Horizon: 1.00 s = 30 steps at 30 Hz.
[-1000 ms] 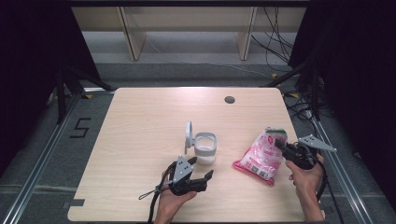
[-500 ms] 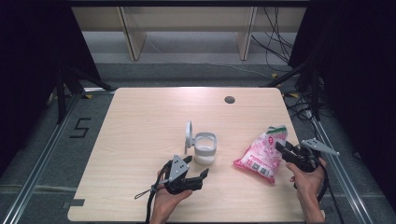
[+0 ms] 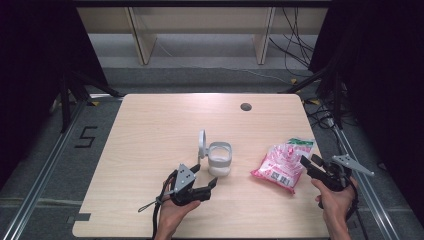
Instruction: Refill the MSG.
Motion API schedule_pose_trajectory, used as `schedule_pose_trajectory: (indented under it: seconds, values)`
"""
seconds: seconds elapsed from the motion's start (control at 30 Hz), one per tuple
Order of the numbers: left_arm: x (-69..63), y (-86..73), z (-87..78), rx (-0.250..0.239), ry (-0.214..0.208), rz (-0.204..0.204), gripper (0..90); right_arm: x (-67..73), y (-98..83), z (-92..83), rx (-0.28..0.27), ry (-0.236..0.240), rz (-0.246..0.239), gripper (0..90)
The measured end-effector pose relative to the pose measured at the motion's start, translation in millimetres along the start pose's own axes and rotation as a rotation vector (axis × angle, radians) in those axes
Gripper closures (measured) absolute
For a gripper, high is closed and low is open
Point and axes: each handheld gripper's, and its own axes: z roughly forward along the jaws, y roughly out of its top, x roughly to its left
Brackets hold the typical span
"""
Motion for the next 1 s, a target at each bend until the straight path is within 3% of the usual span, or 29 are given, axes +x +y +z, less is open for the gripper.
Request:
schedule_pose_trajectory:
  seconds: [0.13, 0.23, 0.3, 0.4, 0.43, 0.5, 0.53, 0.57, 0.6, 0.63, 0.73, 0.8, 0.83, 1.0]
  values:
    - [3.8, 1.1, -2.9, 0.004, 0.010, 0.003, 27.4, 10.0, 0.3, -6.2, -0.022, 0.015, -0.025, 49.6]
    - [8.3, 1.5, -4.8, 0.010, 0.029, 0.004, 30.4, 18.0, -1.2, -9.6, 0.003, 0.029, -0.038, 49.5]
    - [12.4, 2.7, -6.6, -0.010, 0.047, 0.025, 34.6, 21.4, -2.8, -9.0, 0.003, 0.055, -0.063, 49.4]
    - [15.4, 3.8, -8.3, -0.018, 0.059, 0.020, 42.0, 28.3, -5.1, -8.4, 0.027, 0.069, -0.080, 48.4]
    - [16.5, 4.3, -9.7, -0.014, 0.070, 0.031, 47.0, 32.4, -6.7, -9.3, 0.043, 0.067, -0.055, 48.1]
    - [18.1, 5.3, -11.8, -0.044, 0.059, 0.048, 58.5, 33.0, -7.8, -8.2, 0.039, 0.097, -0.090, 47.9]
    - [18.9, 6.4, -12.6, -0.057, 0.057, 0.067, 65.5, 35.2, -8.2, -8.4, 0.041, 0.105, -0.086, 47.7]
    - [17.5, 7.5, -14.2, -0.042, 0.076, 0.058, 66.4, 35.5, -8.6, -8.7, 0.042, 0.084, -0.115, 47.5]
    - [19.2, 8.9, -14.8, -0.037, 0.083, 0.086, 69.7, 38.5, -9.4, -8.7, 0.033, 0.110, -0.096, 47.2]
    - [20.2, 9.7, -15.0, -0.038, 0.098, 0.088, 72.3, 41.7, -10.1, -9.4, 0.036, 0.110, -0.086, 47.0]
    - [23.3, 10.6, -15.9, -0.041, 0.105, 0.092, 80.1, 44.4, -10.5, -10.1, 0.037, 0.132, -0.139, 47.0]
    - [25.1, 11.7, -17.0, -0.034, 0.119, 0.109, 83.9, 51.8, -12.3, -11.4, 0.031, 0.149, -0.103, 47.0]
    - [26.4, 12.4, -17.4, -0.037, 0.137, 0.103, 85.3, 51.7, -11.8, -12.2, 0.049, 0.140, -0.135, 47.0]
    - [35.0, 16.8, -14.1, -0.024, 0.154, 0.107, 89.0, 61.1, -15.4, -14.0, 0.052, 0.157, -0.168, 47.0]
